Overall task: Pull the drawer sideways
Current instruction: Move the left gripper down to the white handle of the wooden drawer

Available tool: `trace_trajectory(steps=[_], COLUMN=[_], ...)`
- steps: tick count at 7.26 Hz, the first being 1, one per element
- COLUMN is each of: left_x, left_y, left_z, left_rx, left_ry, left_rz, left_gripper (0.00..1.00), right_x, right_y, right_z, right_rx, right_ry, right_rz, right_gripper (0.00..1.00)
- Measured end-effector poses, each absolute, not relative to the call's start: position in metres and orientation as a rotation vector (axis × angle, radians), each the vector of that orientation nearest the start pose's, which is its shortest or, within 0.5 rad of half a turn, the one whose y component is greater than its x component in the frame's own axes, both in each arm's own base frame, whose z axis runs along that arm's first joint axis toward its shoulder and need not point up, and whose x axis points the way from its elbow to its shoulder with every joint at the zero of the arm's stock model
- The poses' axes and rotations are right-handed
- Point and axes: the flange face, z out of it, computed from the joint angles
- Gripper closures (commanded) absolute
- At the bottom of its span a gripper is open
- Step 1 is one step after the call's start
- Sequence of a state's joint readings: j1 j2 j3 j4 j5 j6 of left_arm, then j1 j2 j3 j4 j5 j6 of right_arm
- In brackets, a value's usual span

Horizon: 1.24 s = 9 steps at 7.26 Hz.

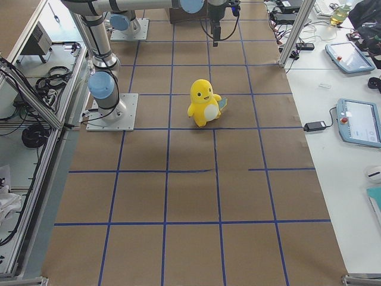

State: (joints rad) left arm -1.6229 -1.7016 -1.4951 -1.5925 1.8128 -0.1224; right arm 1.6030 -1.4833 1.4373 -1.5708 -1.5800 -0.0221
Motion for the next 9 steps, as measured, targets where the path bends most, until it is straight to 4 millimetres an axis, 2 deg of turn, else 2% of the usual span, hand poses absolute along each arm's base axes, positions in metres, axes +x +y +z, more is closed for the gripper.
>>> trace_trajectory(steps=[3,4,5,7,9], left_x=[-0.137,-0.133,-0.128,-0.122,-0.140], left_y=[-0.566,-0.570,-0.569,-0.564,-0.557], left_z=[0.379,0.350,0.320,0.274,0.242], left_rx=[-0.226,-0.226,-0.226,-0.230,-0.162], left_ry=[2.615,2.516,2.420,2.270,2.116], left_rz=[0.171,0.203,0.235,0.277,0.282], left_gripper=[0.00,0.00,0.00,0.00,0.00], right_x=[0.149,0.149,0.149,0.149,0.149], right_y=[-0.529,-0.529,-0.529,-0.529,-0.529], right_z=[0.509,0.509,0.509,0.509,0.509], right_rx=[-0.084,-0.084,-0.085,-0.085,-0.084], right_ry=[3.149,3.149,3.149,3.149,3.149], right_rz=[-0.072,-0.072,-0.072,-0.073,-0.072], right_gripper=[0.00,0.00,0.00,0.00,0.00])
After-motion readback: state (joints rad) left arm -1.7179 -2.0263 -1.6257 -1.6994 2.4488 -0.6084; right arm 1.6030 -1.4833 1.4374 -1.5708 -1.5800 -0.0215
